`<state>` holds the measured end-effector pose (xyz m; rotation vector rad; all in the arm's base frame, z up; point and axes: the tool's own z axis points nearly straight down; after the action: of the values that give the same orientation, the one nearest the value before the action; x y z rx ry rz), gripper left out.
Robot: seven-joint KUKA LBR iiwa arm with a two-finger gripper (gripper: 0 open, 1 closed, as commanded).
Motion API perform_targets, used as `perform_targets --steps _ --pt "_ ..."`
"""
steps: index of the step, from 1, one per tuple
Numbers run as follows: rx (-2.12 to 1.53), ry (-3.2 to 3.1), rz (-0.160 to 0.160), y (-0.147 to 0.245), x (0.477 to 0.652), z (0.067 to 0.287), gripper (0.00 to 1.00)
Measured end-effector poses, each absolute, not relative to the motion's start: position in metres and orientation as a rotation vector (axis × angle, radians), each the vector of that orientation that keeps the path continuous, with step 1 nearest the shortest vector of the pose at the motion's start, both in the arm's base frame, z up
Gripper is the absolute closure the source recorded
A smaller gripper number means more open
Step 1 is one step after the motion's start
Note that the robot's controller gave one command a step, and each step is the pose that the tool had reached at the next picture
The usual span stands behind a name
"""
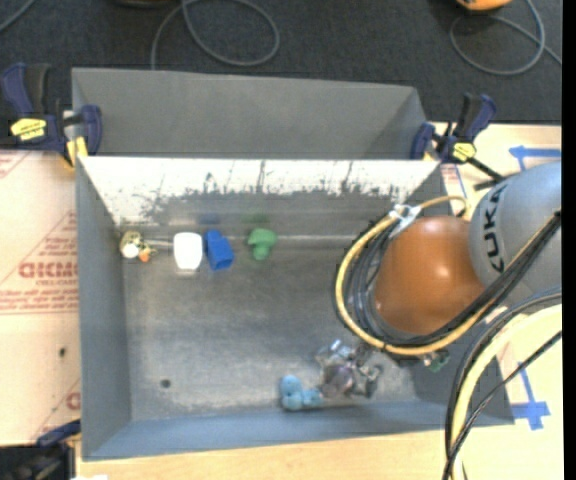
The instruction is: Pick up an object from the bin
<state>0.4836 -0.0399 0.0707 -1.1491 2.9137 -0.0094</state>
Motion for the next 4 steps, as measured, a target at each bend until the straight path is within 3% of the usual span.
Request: perform_targets --steps 1,2,3,4 --pt "-1.151 2.913 -0.01 -0.04 0.484 0.071 1.0" --pt "-1.172 2.913 -0.003 -0.046 0.485 0.114 1.0" --pt "-1.128 2.911 -0.018 -0.052 0.492 0.133 1.0" --pt "-1.124 2.938 0.003 -0.053 0.477 0.155 1.0"
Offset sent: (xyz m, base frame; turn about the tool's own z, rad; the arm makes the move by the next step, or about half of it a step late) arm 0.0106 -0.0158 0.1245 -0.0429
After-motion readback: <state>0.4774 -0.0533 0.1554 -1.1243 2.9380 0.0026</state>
